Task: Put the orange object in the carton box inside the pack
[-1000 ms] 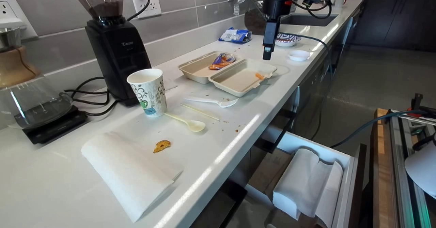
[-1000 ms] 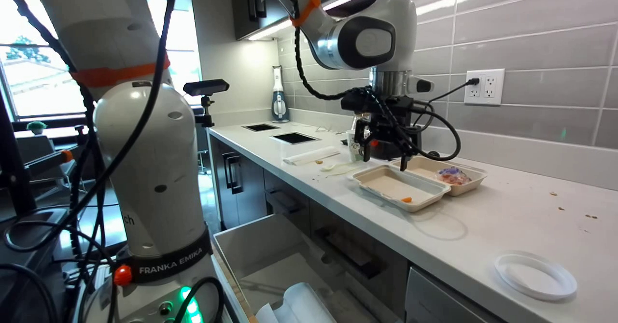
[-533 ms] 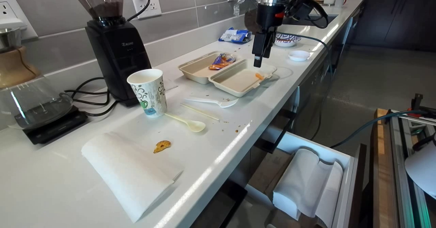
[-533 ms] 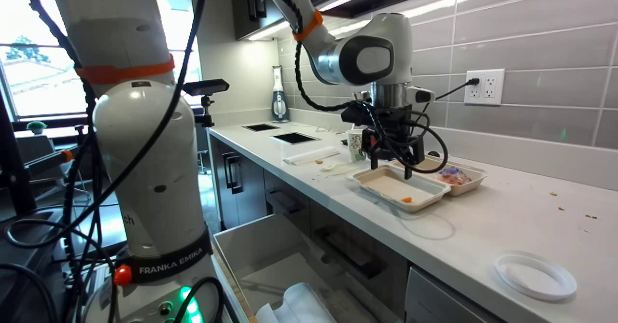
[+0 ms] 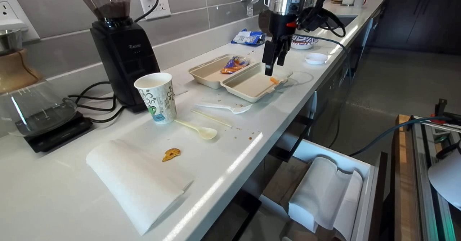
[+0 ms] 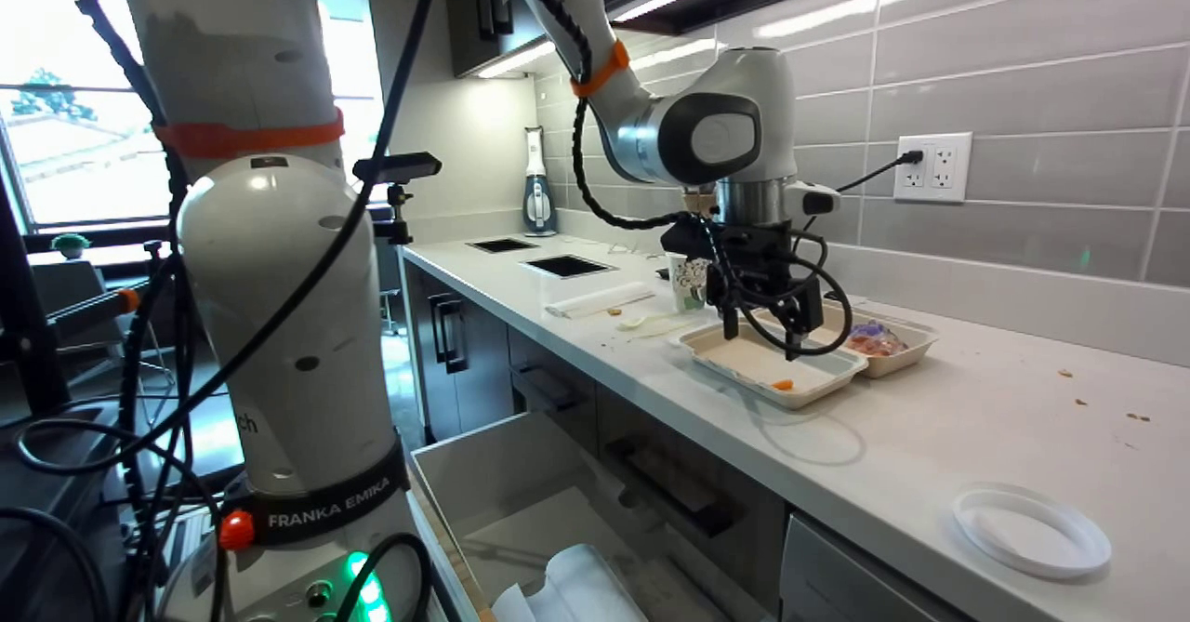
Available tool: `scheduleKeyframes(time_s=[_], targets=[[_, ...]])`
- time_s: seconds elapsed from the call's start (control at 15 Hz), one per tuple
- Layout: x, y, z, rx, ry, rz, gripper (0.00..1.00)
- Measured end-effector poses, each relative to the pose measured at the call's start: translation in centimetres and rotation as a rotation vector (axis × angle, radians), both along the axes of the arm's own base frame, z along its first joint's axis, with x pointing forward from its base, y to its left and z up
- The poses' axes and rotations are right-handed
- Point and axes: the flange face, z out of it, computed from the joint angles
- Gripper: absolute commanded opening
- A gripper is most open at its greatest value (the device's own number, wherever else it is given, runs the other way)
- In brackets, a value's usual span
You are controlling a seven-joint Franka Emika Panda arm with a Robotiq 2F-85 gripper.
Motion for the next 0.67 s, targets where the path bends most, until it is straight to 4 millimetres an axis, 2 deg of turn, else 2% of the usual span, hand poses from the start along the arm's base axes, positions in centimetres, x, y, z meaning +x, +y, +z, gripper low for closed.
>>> scheduleKeyframes(time_s=[0.53, 0.67], targets=[[0.3, -0.5, -1.6, -0.029, 0.005, -0.061, 1.00], [0.4, -0.7, -1.9, -0.032, 0.008, -0.076, 0.95]])
